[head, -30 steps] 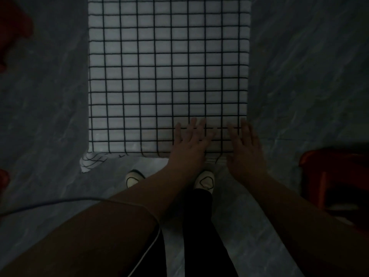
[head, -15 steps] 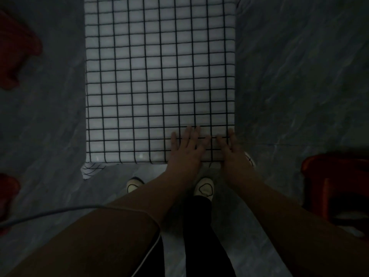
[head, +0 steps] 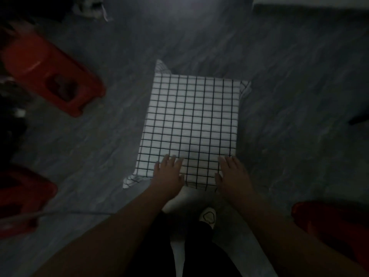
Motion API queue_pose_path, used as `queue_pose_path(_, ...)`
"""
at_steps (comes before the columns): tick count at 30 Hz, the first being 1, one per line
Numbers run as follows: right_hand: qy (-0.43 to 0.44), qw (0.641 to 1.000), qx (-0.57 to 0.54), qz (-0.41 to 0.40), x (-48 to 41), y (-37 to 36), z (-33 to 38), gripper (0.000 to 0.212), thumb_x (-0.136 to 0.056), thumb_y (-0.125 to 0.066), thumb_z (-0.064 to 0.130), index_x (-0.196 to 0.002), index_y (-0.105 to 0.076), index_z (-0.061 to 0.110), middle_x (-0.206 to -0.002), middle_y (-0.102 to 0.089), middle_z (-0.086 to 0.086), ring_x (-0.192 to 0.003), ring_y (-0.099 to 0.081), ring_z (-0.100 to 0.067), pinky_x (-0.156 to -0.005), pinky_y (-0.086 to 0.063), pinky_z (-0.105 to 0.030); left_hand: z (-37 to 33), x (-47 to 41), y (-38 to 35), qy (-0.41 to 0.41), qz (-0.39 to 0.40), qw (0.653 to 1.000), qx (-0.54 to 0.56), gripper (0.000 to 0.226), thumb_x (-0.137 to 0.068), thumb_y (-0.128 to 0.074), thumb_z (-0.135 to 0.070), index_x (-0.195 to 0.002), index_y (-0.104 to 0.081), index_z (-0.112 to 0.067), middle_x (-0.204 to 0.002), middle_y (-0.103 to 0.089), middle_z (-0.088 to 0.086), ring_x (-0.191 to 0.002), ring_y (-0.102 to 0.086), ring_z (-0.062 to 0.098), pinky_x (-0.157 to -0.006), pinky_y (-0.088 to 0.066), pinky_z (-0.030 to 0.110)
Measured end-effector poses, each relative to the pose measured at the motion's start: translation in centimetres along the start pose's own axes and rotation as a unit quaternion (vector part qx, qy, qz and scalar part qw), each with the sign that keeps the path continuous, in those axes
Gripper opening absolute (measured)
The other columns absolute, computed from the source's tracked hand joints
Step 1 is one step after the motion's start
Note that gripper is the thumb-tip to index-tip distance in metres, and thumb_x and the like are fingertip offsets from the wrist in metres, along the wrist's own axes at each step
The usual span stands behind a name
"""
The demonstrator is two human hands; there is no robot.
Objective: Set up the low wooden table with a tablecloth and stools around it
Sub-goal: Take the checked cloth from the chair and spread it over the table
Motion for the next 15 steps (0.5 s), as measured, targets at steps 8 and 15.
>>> queue_pose_path(8,0.023,0.991,0.011,-0.133,4.8,17.4,9.7,0.063,-0.101,-0.034,0.047,-0.157,-0.023,0.019,-0.161,-0.026,-0.010,-0.149,-0.020,-0.030,-0.120,-0.020,-0.048,4.0,10.0,17.6,0.036,-0.134,0.988,0.065,0.064,-0.099,-0.045,-0.047,-0.154,-0.026,-0.021,-0.162,-0.023,0.007,-0.149,-0.016,0.029,-0.120,-0.021,0.047)
queue_pose_path(15,0.145,0.961,0.021,-0.236,7.9,29.8,22.7,0.056,-0.098,-0.044,0.038,-0.144,-0.040,0.007,-0.144,-0.045,-0.016,-0.133,-0.039,-0.032,-0.111,-0.035,-0.047,9.8,17.5,31.9,0.072,-0.263,0.962,0.020,0.067,-0.098,-0.045,-0.046,-0.154,-0.026,-0.016,-0.160,-0.029,0.011,-0.148,-0.025,0.028,-0.119,-0.023,0.041)
Point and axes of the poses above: each hand's wrist, its own x-axis away from the middle knuckle, its own y-axis out of the back of the hand, z = x × y, the point moved 4 cm from there along -x, towards the middle knuckle
